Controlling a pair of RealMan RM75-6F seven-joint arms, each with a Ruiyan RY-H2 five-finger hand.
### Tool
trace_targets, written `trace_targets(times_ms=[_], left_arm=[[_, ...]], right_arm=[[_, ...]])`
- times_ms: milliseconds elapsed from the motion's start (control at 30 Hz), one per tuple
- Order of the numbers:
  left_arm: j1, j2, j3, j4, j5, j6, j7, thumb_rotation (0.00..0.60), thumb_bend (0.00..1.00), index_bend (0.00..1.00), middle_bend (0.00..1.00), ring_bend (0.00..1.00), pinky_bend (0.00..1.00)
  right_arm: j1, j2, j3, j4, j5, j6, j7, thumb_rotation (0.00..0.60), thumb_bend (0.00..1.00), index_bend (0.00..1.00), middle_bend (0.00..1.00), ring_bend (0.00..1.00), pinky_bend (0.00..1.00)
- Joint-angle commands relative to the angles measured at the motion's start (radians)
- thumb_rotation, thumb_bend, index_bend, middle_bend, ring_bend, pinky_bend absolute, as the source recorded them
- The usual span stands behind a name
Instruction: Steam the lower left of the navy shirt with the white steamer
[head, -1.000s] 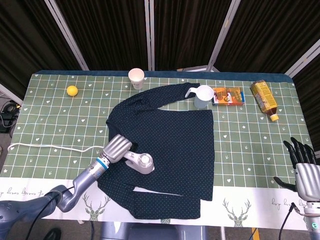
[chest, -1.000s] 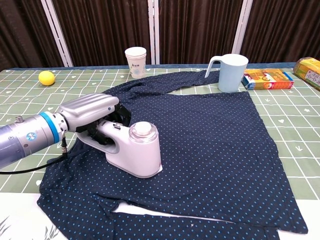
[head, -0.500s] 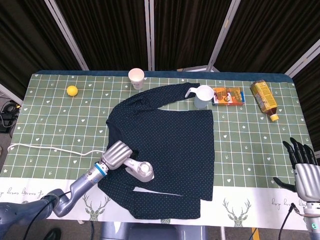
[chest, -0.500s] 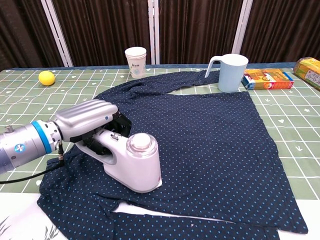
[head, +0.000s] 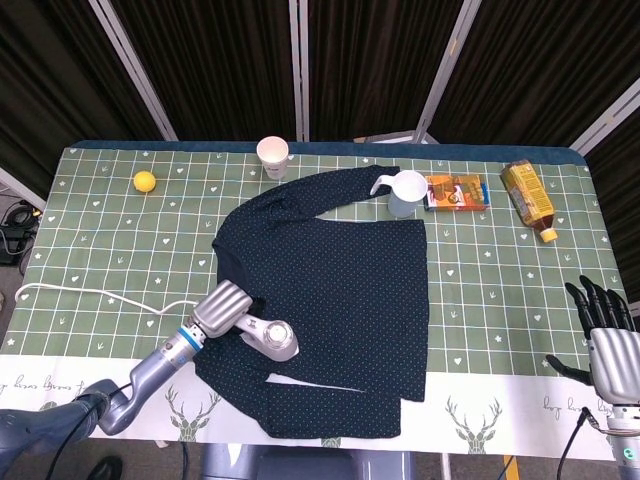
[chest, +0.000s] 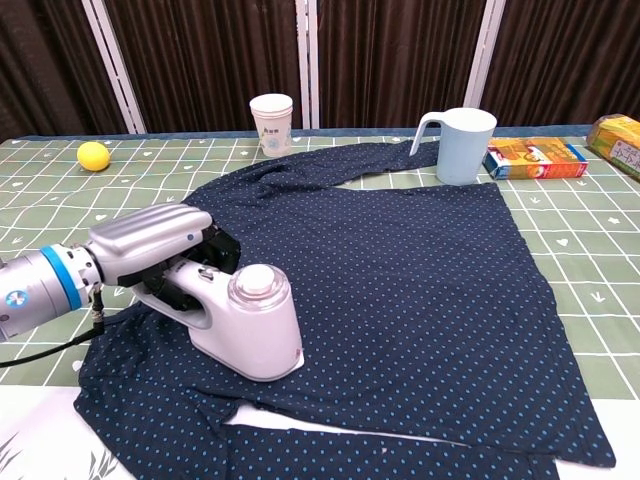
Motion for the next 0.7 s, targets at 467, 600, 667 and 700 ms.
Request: trace_targets(times_ms=[467,600,667,700], left_arm=[[0.027,0.023,0.005,0.082,-0.003,0.033,-0.064,0.6,0.55,0.92,0.91,0.85,1.0],[0.026,0.021,0.009,0.084,0.005,0.038,-0.073,0.6,0.55,0.92,0.91,0.85,1.0],[0.025,0.016,0.014,0.08,0.013,0.04,-0.072,0.6,0.55,0.92,0.91,0.85,1.0],[0.025,0.014,0.016,0.077,0.016,0.041,-0.072,0.6,0.55,0.92,0.91,0.85,1.0]], right_arm=[[-0.002,0.001,-0.001,-0.004,-0.005,0.005,-0.003,0.6,0.0,0.0,0.0,0.0,0.0],[-0.001,0.001,-0.001,-0.005,-0.006,0.005,-0.004,0.6,0.0,0.0,0.0,0.0,0.0],[-0.001,0.001,-0.002,-0.005,-0.006,0.004,-0.004,0.6,0.0,0.0,0.0,0.0,0.0],[-0.001,0.001,-0.002,-0.005,-0.006,0.005,-0.004,0.6,0.0,0.0,0.0,0.0,0.0]])
